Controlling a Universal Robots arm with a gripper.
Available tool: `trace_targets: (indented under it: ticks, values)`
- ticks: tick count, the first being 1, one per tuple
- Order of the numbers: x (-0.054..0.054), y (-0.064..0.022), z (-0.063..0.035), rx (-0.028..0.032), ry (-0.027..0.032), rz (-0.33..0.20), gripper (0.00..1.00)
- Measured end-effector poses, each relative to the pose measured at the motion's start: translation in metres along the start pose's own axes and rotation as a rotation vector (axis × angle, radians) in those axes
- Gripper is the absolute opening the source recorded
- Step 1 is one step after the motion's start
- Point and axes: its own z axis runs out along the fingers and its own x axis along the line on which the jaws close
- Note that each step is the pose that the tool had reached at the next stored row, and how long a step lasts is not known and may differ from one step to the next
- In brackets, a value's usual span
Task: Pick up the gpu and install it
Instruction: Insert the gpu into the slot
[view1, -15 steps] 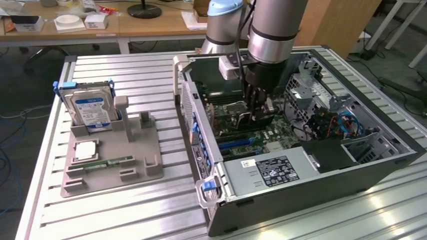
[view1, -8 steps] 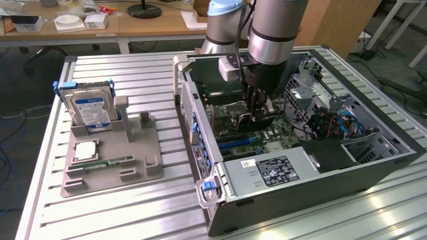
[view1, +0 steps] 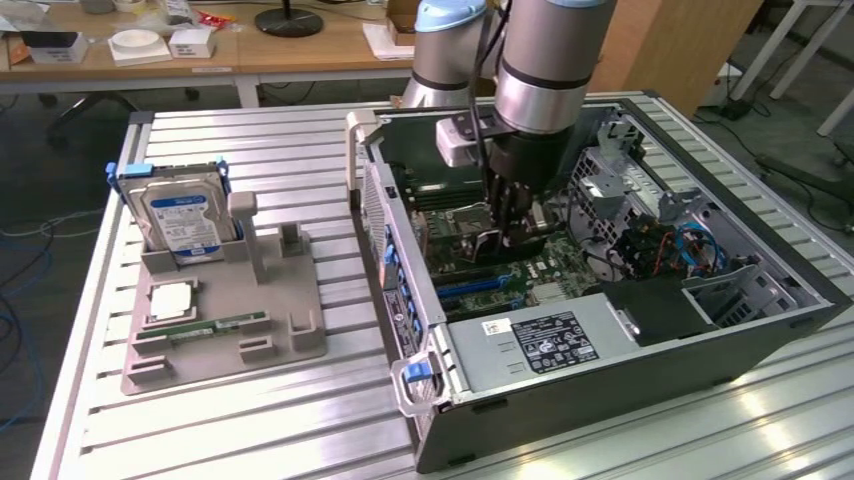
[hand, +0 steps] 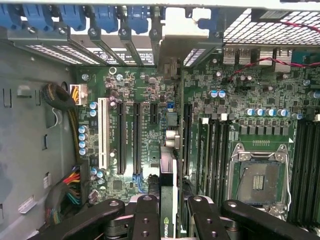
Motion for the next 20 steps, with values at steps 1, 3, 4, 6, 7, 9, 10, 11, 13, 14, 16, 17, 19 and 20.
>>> trace_targets:
  ticks: [1, 3, 4, 6, 7, 9, 10, 11, 13, 14, 16, 17, 19, 20]
  values:
    - [0.0, 0.0, 0.0006, 0.0001, -0.0001, 0.0, 0.26]
    - [0.001, 0.0001, 0.0021, 0.0, 0.0, 0.0, 0.26]
    - [0.001, 0.0002, 0.0032, 0.0001, -0.0002, 0.0, 0.26]
    - [0.001, 0.0006, 0.0057, 0.0001, -0.0001, 0.0, 0.26]
    - [0.001, 0.0012, 0.0068, 0.0001, 0.0, 0.0, 0.26]
    - [0.001, 0.0029, 0.0088, 0.0, 0.0, 0.0, 0.26]
    - [0.001, 0.0037, 0.0097, 0.0001, -0.0001, 0.0, 0.26]
    - [0.001, 0.0043, 0.0105, 0.0001, 0.0, 0.0, 0.26]
    - [0.001, 0.0057, 0.0113, 0.0, 0.0002, 0.001, 0.26]
    - [0.001, 0.0061, 0.0115, 0.0, 0.0002, 0.001, 0.26]
    - [0.001, 0.0067, 0.0121, 0.0001, 0.0, 0.002, 0.26]
    - [0.001, 0.0069, 0.0124, 0.0001, 0.0, 0.003, 0.26]
    - [0.0, 0.0074, 0.0129, 0.0, 0.0003, 0.004, 0.26]
    - [0.0, 0.0077, 0.0133, 0.0, 0.0002, 0.005, 0.26]
